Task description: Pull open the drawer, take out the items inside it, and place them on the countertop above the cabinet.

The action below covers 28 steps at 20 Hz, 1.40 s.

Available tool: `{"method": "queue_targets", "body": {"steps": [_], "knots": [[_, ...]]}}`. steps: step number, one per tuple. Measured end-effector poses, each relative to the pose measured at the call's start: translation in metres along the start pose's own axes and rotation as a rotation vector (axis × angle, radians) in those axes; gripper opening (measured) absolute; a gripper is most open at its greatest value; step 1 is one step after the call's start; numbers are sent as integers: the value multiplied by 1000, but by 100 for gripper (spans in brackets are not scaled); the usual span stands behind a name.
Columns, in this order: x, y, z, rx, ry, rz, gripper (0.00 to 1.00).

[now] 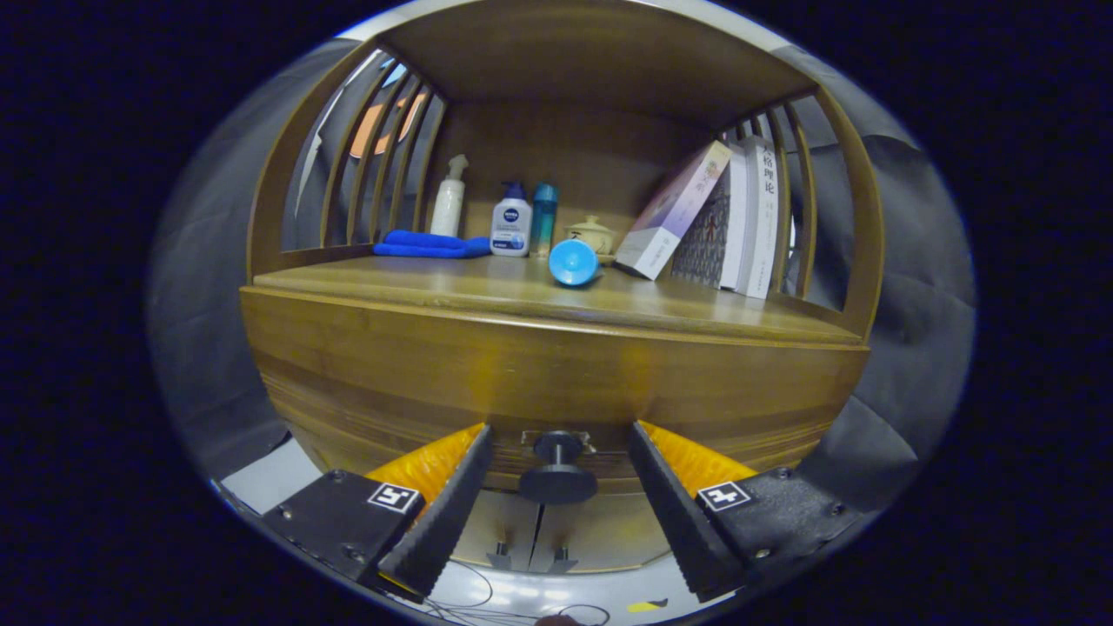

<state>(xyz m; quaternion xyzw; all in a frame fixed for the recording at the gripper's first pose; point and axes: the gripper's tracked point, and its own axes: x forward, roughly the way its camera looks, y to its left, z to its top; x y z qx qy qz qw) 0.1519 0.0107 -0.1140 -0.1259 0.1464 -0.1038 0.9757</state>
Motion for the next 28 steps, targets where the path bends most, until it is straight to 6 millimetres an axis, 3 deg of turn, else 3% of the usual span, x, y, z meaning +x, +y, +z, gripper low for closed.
{"method": "queue_targets", "body": {"steps": [2,7,13,19,25,28], "knots": [[2,4,-4,-20,20,31,100],[-35,-7,6,4,-35,67,100],[-119,-17,54,32,-169,151,100],[-213,-28,80,64,-232,220,100],[-296,-48,81,47,-285,233,100],[-327,-52,75,78,-299,245,100]]}}
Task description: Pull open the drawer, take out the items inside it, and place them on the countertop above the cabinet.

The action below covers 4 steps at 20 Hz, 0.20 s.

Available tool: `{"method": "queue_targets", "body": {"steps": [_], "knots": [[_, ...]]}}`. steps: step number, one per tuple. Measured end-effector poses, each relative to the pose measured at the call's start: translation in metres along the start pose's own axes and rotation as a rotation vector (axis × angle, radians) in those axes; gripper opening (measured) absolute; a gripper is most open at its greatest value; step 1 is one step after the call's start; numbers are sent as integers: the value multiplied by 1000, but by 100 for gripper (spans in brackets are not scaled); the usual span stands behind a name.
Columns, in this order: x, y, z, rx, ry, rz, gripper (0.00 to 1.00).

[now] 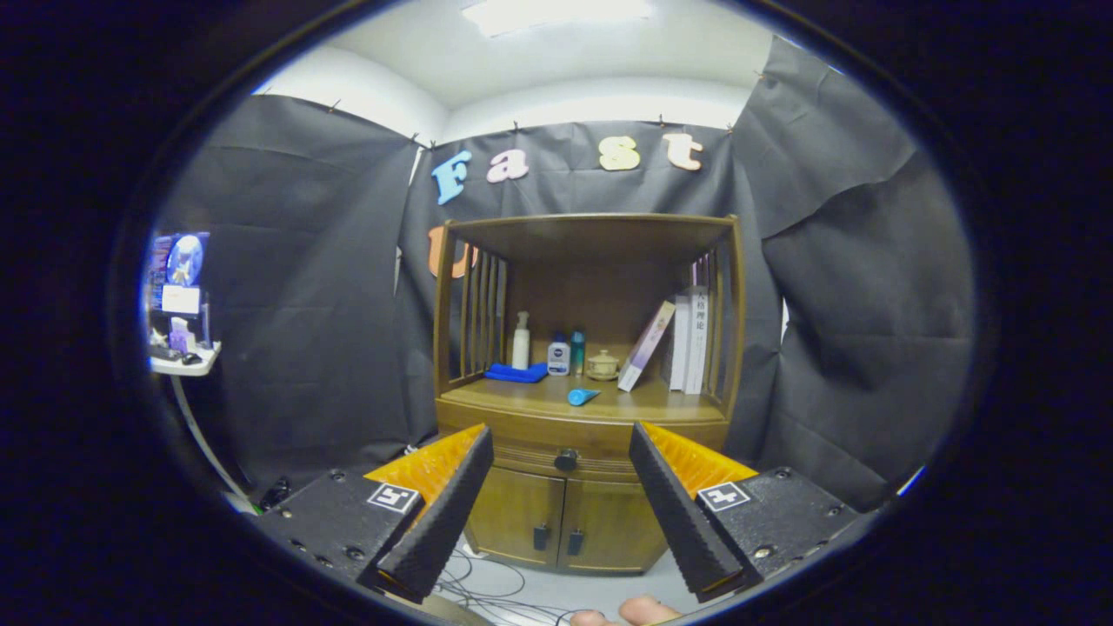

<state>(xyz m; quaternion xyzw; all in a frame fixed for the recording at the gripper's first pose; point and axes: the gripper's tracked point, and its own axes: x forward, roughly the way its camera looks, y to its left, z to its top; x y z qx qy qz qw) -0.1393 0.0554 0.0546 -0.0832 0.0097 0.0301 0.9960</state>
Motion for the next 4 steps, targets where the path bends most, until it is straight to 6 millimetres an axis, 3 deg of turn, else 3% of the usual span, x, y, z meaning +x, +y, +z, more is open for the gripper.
{"method": "queue_targets", "body": {"steps": [4], "knots": [[-25,-8,9,6,-44,-16,100]]}}
